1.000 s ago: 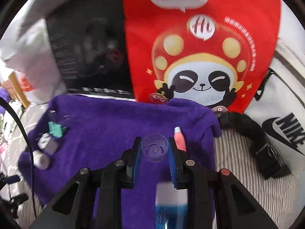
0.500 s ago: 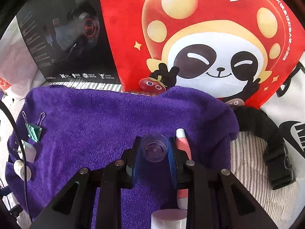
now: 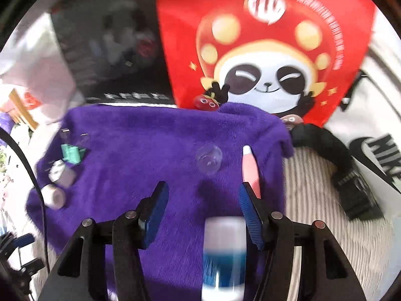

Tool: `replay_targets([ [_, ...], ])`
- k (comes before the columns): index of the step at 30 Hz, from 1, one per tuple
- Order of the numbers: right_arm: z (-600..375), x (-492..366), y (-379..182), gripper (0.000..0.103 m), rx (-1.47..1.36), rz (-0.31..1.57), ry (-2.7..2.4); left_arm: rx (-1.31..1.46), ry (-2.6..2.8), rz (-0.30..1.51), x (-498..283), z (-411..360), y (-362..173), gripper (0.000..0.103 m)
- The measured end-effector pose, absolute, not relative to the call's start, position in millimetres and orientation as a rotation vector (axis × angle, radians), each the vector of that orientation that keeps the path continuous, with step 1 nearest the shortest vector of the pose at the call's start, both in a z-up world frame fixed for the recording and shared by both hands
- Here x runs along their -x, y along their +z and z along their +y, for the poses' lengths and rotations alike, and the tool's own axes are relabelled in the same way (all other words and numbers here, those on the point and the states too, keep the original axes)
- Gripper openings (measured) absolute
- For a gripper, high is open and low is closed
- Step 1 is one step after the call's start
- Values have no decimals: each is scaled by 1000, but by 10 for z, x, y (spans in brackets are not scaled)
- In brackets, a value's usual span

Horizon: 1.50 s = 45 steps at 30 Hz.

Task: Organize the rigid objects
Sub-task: 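Set the clear cup on the towel beside the pink tube with the right gripper, then open, then grasp the black-and-gold Grand Reserve tube with the left gripper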

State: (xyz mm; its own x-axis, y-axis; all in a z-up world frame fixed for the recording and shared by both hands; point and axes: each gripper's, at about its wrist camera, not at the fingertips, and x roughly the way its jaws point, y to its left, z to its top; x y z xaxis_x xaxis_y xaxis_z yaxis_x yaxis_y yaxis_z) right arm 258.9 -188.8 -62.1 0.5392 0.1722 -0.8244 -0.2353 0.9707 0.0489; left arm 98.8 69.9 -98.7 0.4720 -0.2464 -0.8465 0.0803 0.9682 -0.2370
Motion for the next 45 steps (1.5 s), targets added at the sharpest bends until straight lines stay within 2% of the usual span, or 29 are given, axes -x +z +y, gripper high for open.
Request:
replay_targets([
  [7, -2214, -1645, -266, 58, 12, 879, 281, 145, -178, 1082, -1140, 384, -1039, 59],
  [15, -2414, -852, -267, 58, 40, 903, 275, 122, -101, 1094, -1254, 192, -1053, 64],
  [25, -2610, -484, -310, 58, -70, 962, 327, -12, -10, 1117, -1227, -79, -1086, 69],
  [36, -2615, -323, -329, 58, -134, 963, 348, -20, 45, 1136, -864, 372, -1031, 70],
  [39, -2616, -322, -361, 58, -144, 970, 343, -9, -7, 1114, -912, 348, -1025, 67],
  [41, -2613, -331, -378, 58, -152, 976, 337, -27, -37, 1104, -947, 283, -1040, 55],
  [42, -2607, -335, -385, 58, -155, 977, 334, -53, -46, 1083, -945, 236, -1035, 46],
  [43, -2606, -338, -391, 58, -156, 977, 333, -56, -83, 1072, -958, 195, -1032, 26],
  [45, -2594, -334, -411, 58, -155, 979, 326, -88, -111, 1065, -925, 149, -1025, 22],
])
